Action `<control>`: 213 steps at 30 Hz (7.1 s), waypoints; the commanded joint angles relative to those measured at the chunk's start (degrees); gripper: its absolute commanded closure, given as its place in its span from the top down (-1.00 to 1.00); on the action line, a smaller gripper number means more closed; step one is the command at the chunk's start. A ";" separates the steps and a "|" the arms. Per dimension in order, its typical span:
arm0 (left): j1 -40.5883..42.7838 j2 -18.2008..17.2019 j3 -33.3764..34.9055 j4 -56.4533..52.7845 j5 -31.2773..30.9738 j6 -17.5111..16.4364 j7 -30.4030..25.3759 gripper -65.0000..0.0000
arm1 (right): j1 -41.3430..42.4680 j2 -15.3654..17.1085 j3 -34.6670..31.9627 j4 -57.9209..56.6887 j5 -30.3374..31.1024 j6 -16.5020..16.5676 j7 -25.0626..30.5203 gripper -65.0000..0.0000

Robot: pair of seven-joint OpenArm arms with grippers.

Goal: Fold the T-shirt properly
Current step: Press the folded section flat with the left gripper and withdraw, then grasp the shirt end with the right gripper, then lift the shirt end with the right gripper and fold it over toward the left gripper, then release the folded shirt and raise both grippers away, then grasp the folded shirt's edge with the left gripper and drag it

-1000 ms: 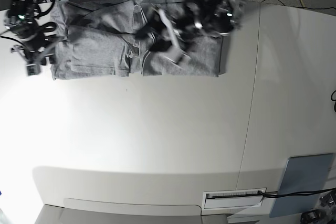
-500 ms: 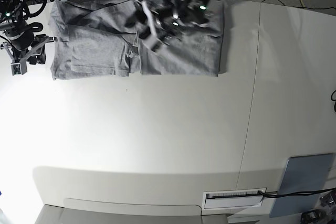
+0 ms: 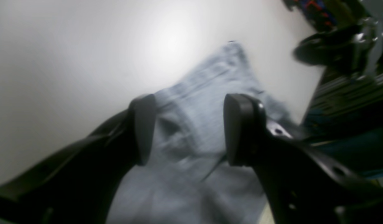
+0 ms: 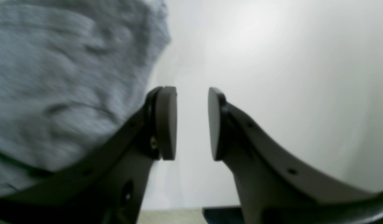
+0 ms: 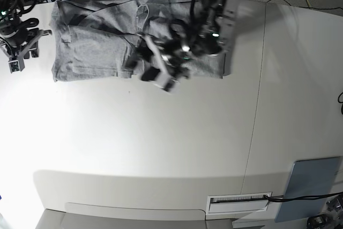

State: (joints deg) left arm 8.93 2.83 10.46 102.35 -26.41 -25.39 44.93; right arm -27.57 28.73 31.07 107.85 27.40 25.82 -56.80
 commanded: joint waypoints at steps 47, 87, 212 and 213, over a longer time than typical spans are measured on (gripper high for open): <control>4.61 -8.57 -15.13 0.96 -10.32 -8.98 4.15 0.02 | 8.70 0.33 -14.64 -27.26 28.20 6.45 -8.72 -1.00; 14.67 -8.61 -15.13 0.92 4.13 -6.56 -1.51 0.02 | 8.37 -23.91 -37.18 17.70 12.98 -2.08 -5.20 -1.00; 33.53 -22.51 -40.63 25.16 -17.84 -8.41 8.17 -0.82 | 2.01 -9.05 -8.70 22.16 11.32 5.22 -3.39 -0.42; 32.76 -21.29 -39.98 24.87 -18.23 -8.83 8.22 -0.87 | 2.05 -9.07 -9.99 22.16 10.29 5.20 -3.32 -0.42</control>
State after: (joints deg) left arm 41.25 -18.00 -29.34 126.65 -43.66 -33.80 53.89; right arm -25.65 18.90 20.71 129.03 37.17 31.11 -61.45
